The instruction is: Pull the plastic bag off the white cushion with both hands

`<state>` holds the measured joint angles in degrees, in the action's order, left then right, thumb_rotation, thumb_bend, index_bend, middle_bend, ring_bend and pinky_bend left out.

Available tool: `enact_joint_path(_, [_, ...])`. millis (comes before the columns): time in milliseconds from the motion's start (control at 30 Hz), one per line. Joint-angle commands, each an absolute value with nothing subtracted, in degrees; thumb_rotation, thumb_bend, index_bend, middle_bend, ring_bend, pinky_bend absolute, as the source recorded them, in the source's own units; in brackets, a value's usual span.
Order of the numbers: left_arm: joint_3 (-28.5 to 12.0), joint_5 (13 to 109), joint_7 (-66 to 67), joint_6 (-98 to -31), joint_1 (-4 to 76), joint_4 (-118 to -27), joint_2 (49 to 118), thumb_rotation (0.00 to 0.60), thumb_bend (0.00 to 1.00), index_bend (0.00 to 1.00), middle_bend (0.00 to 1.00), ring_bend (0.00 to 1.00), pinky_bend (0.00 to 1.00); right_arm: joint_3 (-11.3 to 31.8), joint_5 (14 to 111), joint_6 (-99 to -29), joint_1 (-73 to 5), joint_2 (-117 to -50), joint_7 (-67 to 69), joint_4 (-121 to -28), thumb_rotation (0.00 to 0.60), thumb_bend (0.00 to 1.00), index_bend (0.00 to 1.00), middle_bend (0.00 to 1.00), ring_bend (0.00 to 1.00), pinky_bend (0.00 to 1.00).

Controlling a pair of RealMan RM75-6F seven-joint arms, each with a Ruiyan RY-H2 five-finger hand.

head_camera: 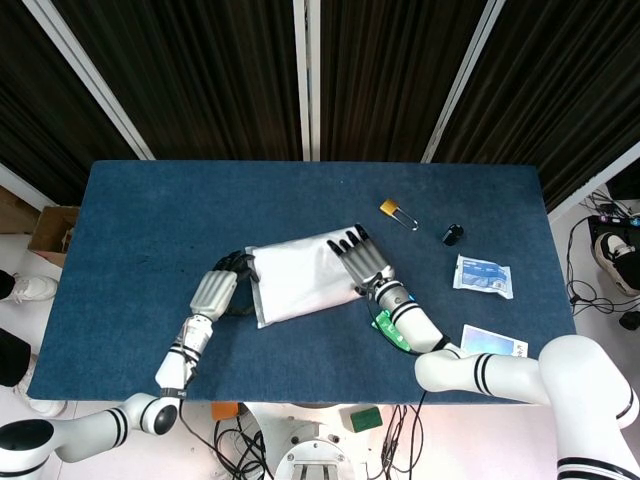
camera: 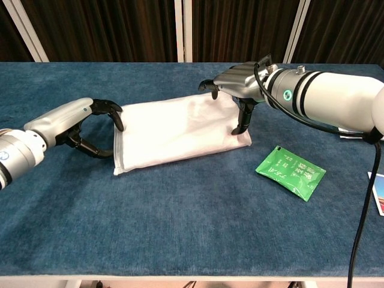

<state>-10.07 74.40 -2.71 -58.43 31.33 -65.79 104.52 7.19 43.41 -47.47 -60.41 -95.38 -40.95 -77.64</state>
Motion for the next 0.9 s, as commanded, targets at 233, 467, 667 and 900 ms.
enact_joint_path(233, [-11.39,71.68,0.38,-61.10,30.48,-65.87,105.98,0.600,0.23,0.41,0.13,0.03,0.12,6.93,43.89,-47.50,-60.27,-95.63,-39.97,-77.15,0.600,0.13,0.10,0.22,0.07,0.06])
enact_joint_path(467, [-11.66,68.97,2.75,-62.59,28.73,-68.01,105.72,0.600,0.23,0.40,0.13,0.03,0.12,6.73,44.22,-47.34,-60.34,-95.67,-39.66,-77.25,0.600,0.13,0.10,0.22,0.07,0.06])
enact_joint_path(667, [-12.02,66.11,6.54,-61.94,28.59,-69.95,105.75,0.600,0.23,0.40,0.12,0.03,0.12,6.56,44.30,-47.34,-60.26,-95.63,-39.37,-77.36,0.600,0.14,0.10,0.22,0.07,0.06])
enact_joint_path(900, [-12.61,64.63,5.44,-60.17,28.94,-72.34,105.86,0.600,0.23,0.41,0.12,0.03,0.12,6.43,44.41,-47.49,-60.07,-95.47,-39.01,-77.44,0.600,0.14,0.10,0.22,0.07,0.06])
